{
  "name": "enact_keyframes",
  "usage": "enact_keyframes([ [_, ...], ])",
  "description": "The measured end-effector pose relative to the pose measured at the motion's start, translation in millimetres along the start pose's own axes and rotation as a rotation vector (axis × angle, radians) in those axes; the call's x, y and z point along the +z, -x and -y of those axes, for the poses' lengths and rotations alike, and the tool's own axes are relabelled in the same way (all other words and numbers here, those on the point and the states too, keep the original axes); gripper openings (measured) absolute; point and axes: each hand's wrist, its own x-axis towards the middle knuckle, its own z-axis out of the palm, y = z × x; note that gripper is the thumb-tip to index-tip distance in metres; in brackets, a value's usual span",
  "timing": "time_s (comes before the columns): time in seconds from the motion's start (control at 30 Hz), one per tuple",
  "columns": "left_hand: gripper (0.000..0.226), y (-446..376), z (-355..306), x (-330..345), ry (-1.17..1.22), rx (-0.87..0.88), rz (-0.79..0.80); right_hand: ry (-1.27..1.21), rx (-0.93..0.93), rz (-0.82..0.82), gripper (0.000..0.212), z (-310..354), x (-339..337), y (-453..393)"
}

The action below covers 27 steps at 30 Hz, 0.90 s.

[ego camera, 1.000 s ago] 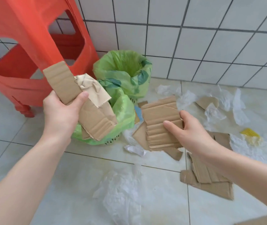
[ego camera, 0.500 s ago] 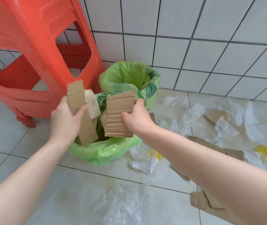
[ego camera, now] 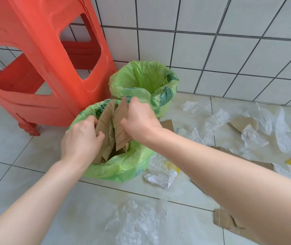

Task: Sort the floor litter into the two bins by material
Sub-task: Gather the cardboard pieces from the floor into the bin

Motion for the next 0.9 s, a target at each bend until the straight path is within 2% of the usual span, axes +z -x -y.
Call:
enact_keyframes([
  [0.1,0.017,1,-4,-9,-0.145,0.032,-0.001,0.137,-0.092,-0.031,0.027,5,9,3],
  [0.2,0.019,-5,-10,1,-0.225,0.021,0.150,0.155,-0.122,0.025,0.029,2,24,0],
  [0.33,0.019,-15,-4,39,-0.179,0.014,0.352,0.122,-0.106,0.092,0.019,-8,34,-7],
  [0.47,0.016,-21,13,64,-0.093,-0.055,0.497,0.331,-0.277,0.155,0.005,-20,34,-5],
  [0.53,0.014,-24,17,66,-0.066,-0.072,0.544,0.481,-0.363,0.174,0.008,-24,36,-2],
  [0.6,0.014,-27,17,60,-0.022,-0.096,0.591,0.529,-0.399,0.191,0.011,-28,36,-3],
  [0.7,0.024,-32,11,46,0.025,-0.101,0.557,0.362,-0.400,0.180,0.019,-29,32,-10],
  [0.83,0.026,-29,-8,17,0.044,-0.084,0.297,0.181,-0.391,0.061,0.028,-38,9,3],
  [0.9,0.026,-8,-74,15,0.050,0.041,0.243,0.118,-0.295,-0.021,0.032,-100,-34,43],
])
